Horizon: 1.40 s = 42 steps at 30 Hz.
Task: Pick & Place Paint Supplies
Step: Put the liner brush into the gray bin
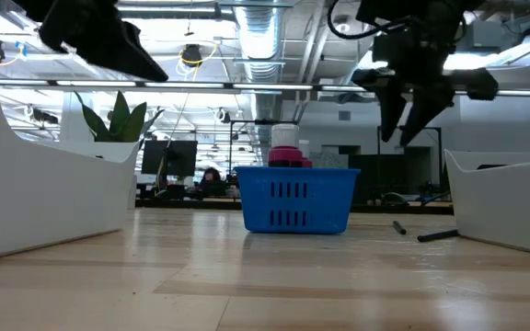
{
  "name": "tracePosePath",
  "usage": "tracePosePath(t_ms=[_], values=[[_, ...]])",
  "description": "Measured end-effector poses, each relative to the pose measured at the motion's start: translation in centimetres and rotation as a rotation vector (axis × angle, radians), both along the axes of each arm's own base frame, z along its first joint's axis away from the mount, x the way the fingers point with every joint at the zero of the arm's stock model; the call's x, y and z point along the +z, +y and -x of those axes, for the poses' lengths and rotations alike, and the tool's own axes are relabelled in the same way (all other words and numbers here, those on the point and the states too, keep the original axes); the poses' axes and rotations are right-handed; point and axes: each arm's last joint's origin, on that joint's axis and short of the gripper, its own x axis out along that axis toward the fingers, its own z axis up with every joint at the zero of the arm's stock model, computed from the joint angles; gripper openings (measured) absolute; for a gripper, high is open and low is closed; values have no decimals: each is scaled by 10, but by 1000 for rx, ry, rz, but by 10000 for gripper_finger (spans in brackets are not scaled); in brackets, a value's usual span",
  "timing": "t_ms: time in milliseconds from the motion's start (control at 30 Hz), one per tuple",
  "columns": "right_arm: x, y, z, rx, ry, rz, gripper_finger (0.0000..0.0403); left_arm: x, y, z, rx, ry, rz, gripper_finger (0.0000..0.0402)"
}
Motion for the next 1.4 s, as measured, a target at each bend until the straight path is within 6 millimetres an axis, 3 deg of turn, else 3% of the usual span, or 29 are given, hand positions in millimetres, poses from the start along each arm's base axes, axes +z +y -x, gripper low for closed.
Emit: tracePosePath(t_ms=[300, 667, 1067, 1400], values=[[-41, 2, -20, 172, 194, 37, 124, -19, -2, -12, -18, 112, -46, 76], [-81, -11, -34, 208, 310, -37, 122, -3, -3, -8, -66, 8, 9, 76], [-85, -31, -36, 203, 272, -122, 81, 1, -3, -5, -88, -10, 33, 76], [-97, -29, -30, 210, 261, -145, 76, 1, -3, -5, -92, -12, 42, 76]])
